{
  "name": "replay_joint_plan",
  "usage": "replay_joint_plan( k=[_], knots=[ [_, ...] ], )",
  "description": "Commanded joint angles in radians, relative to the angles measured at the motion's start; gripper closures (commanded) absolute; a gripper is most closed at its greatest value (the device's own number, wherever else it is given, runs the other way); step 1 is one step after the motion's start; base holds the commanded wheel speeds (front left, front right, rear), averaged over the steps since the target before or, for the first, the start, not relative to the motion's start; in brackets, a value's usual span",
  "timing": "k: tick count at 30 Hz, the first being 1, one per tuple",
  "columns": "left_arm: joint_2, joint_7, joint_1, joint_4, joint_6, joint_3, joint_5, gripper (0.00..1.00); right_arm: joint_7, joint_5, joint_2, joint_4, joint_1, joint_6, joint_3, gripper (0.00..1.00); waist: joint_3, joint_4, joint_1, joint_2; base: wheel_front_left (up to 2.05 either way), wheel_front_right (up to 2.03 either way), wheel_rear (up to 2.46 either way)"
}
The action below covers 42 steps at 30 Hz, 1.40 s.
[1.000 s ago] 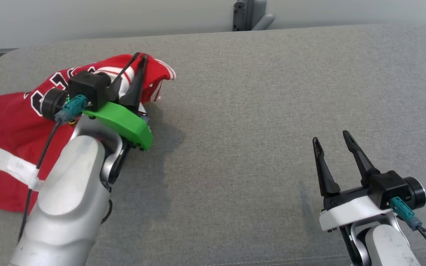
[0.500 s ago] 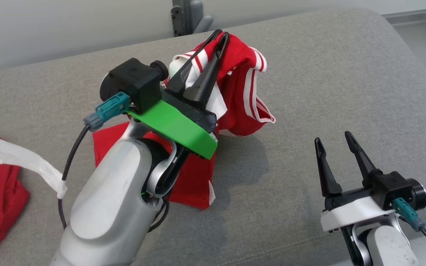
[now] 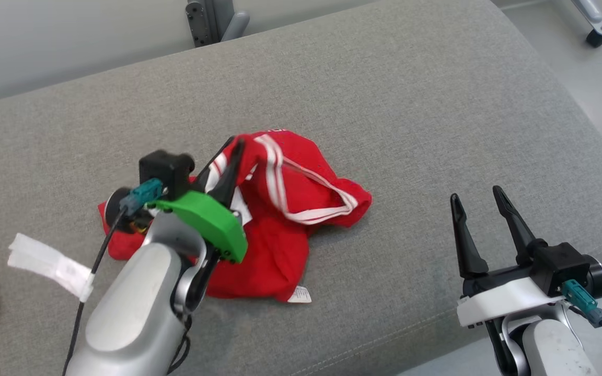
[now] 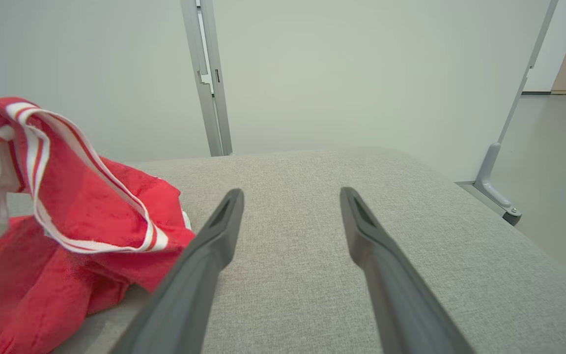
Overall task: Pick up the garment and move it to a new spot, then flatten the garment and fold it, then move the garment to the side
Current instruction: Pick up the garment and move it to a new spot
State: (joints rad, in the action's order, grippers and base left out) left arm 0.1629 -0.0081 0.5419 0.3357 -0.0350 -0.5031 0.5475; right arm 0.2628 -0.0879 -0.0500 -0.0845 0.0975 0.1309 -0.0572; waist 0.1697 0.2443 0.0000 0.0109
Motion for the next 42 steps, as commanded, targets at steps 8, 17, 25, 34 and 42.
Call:
replay_joint_plan(
  k=[8,17,25,34,42],
  knots=[
    [0.028,-0.119,-0.056,0.276,-0.011,-0.033,-0.056,1.0,0.003,0.011,-0.001,-0.014,-0.015,0.0,0.006,0.0,0.007,-0.027,0.0,-0.0109,0.0,0.0,0.0],
    [-0.052,-0.24,-0.022,0.439,-0.044,-0.035,-0.04,0.0,0.003,0.035,-0.001,-0.025,-0.023,0.0,0.005,0.0,-0.029,-0.083,0.0,-0.0109,0.0,0.0,0.0],
    [-0.029,-0.257,-0.151,0.203,0.016,0.054,-0.129,0.0,0.003,0.064,-0.001,-0.006,-0.054,0.0,0.029,0.0,-0.075,-0.124,0.0,-0.0109,0.0,0.0,0.0],
    [-0.013,-0.256,-0.424,-0.082,0.071,0.209,-0.218,0.0,0.003,0.107,-0.001,0.025,-0.107,0.0,0.067,0.0,-0.109,-0.171,0.0,-0.0109,0.0,0.0,0.0],
    [-0.032,-0.256,-0.597,-0.146,0.05,0.34,-0.283,0.0,0.003,0.139,-0.001,0.035,-0.155,0.0,0.097,0.0,-0.139,-0.222,0.0,-0.0109,0.0,0.0,0.0]
  ],
)
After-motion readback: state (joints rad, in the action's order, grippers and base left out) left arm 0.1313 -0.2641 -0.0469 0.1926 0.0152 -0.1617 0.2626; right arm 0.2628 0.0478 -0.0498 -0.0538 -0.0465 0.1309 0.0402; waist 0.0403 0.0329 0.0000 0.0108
